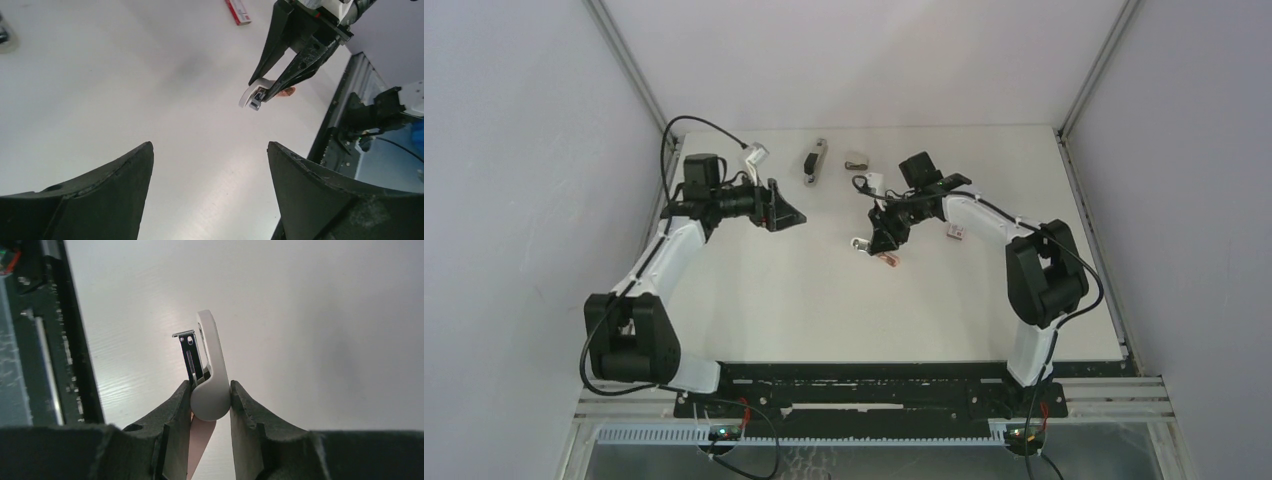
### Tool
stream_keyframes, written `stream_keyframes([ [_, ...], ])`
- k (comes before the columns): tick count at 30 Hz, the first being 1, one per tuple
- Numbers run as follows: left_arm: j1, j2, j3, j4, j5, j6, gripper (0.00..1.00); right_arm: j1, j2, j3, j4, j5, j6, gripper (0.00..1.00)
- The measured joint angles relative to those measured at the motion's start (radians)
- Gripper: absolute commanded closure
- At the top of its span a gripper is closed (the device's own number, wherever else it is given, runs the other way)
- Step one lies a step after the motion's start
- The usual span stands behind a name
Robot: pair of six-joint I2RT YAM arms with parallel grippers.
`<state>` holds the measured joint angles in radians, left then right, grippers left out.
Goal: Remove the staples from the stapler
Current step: Unload the staple at the center of the board.
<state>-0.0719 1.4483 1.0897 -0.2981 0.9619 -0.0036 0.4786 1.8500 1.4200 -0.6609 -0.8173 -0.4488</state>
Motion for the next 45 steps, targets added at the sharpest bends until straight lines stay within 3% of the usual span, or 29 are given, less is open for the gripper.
stream_keyframes([
  [4,0.055,-0.053,0.0,-0.058,-0.032,0.068,0.03,0.015,-0.029,-0.052,0.09,0.119,0.003,0.87],
  [18,0.23,-0.256,-0.084,-0.23,-0.121,0.289,0.0,0.108,-0.037,-0.12,0.368,0.525,-0.095,0.85],
  [28,0.255,-0.299,-0.16,-0.273,-0.118,0.381,0.0,0.193,0.009,-0.187,0.48,0.69,-0.186,0.85],
  [45,0.287,-0.308,-0.179,-0.265,-0.094,0.39,0.0,0.358,0.009,-0.388,0.73,0.863,-0.327,0.85],
])
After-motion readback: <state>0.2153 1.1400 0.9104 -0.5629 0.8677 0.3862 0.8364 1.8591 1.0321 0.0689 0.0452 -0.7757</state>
